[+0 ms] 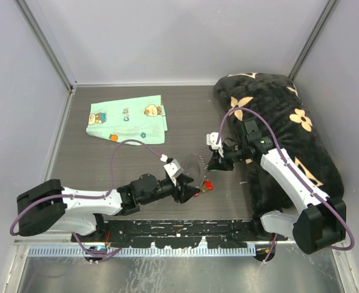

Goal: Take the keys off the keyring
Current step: Pick up the key from the keyring.

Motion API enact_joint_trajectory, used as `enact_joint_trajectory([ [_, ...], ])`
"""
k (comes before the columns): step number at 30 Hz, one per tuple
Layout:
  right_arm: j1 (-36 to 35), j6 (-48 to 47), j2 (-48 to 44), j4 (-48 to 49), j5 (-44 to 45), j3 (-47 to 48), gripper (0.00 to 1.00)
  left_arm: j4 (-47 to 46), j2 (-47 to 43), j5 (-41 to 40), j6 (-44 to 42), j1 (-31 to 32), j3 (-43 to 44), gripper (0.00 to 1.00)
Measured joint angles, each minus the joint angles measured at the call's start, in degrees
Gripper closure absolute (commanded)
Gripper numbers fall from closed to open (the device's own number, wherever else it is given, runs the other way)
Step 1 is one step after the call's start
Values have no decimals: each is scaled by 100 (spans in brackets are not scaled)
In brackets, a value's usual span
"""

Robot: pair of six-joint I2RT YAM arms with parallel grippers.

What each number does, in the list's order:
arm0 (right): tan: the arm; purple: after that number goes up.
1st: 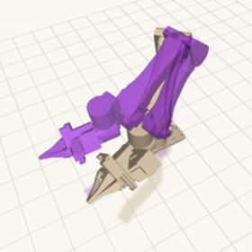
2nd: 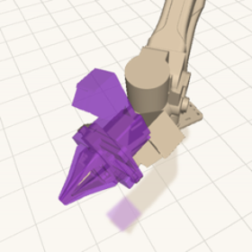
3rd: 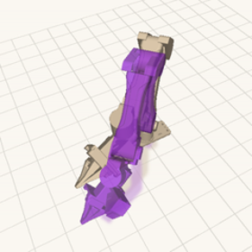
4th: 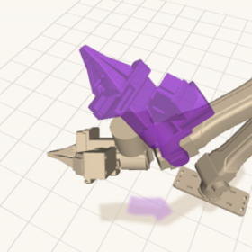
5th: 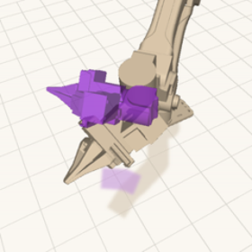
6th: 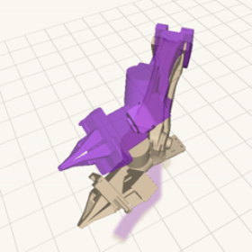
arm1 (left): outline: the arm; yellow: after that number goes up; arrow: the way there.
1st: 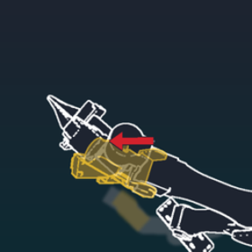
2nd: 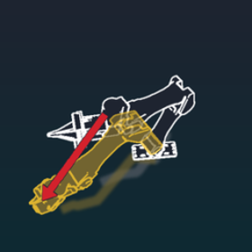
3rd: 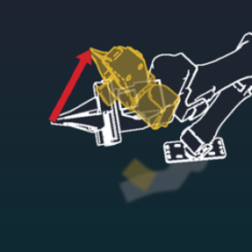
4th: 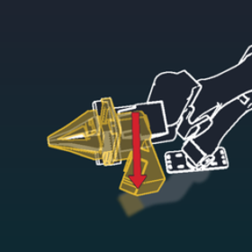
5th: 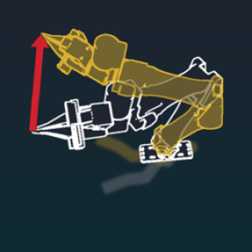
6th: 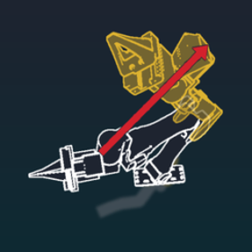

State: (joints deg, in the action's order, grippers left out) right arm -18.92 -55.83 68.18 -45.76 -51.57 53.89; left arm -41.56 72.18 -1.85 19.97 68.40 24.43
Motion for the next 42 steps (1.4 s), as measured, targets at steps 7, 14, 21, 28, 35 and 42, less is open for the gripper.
enact_joint_trajectory([
  [7, -24, -33, 0, -33, -61, 0, 99, -369, 208, -57, -1416, 0, 52, 51],
  [14, -48, -90, 0, -83, -105, 0, 99, -496, 208, -81, -2315, -63, 52, 64],
  [21, -55, -133, 7, -151, -125, 0, 99, -542, 247, 240, -2774, -256, 136, 68],
  [28, -66, -210, 9, -190, -149, 0, 99, -671, 564, 544, -2863, -492, 376, 72],
  [35, -122, -240, 13, -199, -146, 0, 99, -815, 916, 743, -2857, -634, 398, 72],
  [42, -129, -251, 55, -214, -144, 0, 99, -1027, 1185, 925, -2787, -743, 417, 73],
])
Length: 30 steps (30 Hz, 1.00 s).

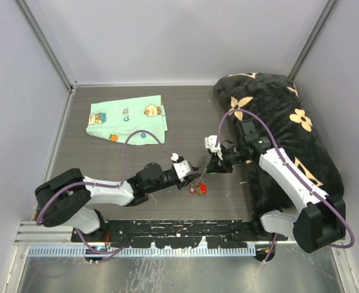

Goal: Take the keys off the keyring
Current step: Pick up the key from the keyring.

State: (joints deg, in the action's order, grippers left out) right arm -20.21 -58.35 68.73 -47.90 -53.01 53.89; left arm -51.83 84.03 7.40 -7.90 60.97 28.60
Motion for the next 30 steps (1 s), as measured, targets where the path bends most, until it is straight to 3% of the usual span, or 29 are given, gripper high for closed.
enact_joint_trajectory([
  [20, -31, -2, 33, -2, 0, 0, 99, -522, 415, 295, 295, -35, 59, 80],
  [27, -31, -7, 33, -20, 0, 0, 99, -557, 490, 323, 365, -35, 164, 99],
  [30, -31, -7, 39, -22, 0, 0, 99, -557, 490, 334, 389, -35, 162, 100],
])
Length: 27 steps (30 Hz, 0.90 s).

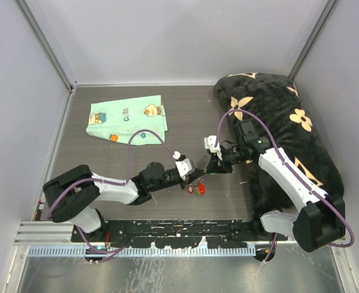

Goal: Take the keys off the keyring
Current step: Pick up the key from the keyring, then remove the key from the keyring.

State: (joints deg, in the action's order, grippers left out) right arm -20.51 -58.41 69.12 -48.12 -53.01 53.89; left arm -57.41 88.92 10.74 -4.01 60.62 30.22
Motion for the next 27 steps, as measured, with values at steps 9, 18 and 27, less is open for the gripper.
enact_joint_trajectory([
  [9, 0, 11, 42, 13, 42, 0, 99, 428, -251, 0, -24, -57, -2, 100],
  [18, -17, 221, 184, 188, 184, 0, 99, 2704, -1259, -136, -345, -74, 518, 100],
  [27, -20, 385, 227, 308, -109, 2, 99, 5484, -1368, -258, -577, -74, 1919, 100],
])
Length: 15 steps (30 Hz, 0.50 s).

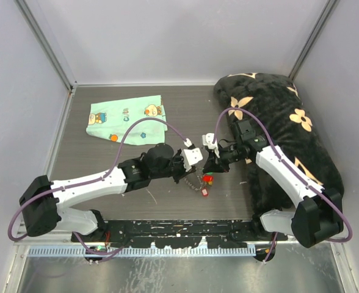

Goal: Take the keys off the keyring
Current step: Remove the key from the keyring.

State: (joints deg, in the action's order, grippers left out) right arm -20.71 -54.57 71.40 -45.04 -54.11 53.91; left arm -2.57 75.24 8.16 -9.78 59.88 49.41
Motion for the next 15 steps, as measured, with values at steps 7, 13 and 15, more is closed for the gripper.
enact_joint_trajectory([
  [7, -20, 120, 190, 98, -407, 0, 99, 1266, 50, 2, 7, 0, 708, 100],
  [13, -26, 184, 240, 116, -553, 0, 99, 1460, 81, -26, 146, 0, 730, 100],
  [15, -26, 199, 240, 129, -564, 0, 99, 1445, 81, -52, 214, 0, 723, 100],
])
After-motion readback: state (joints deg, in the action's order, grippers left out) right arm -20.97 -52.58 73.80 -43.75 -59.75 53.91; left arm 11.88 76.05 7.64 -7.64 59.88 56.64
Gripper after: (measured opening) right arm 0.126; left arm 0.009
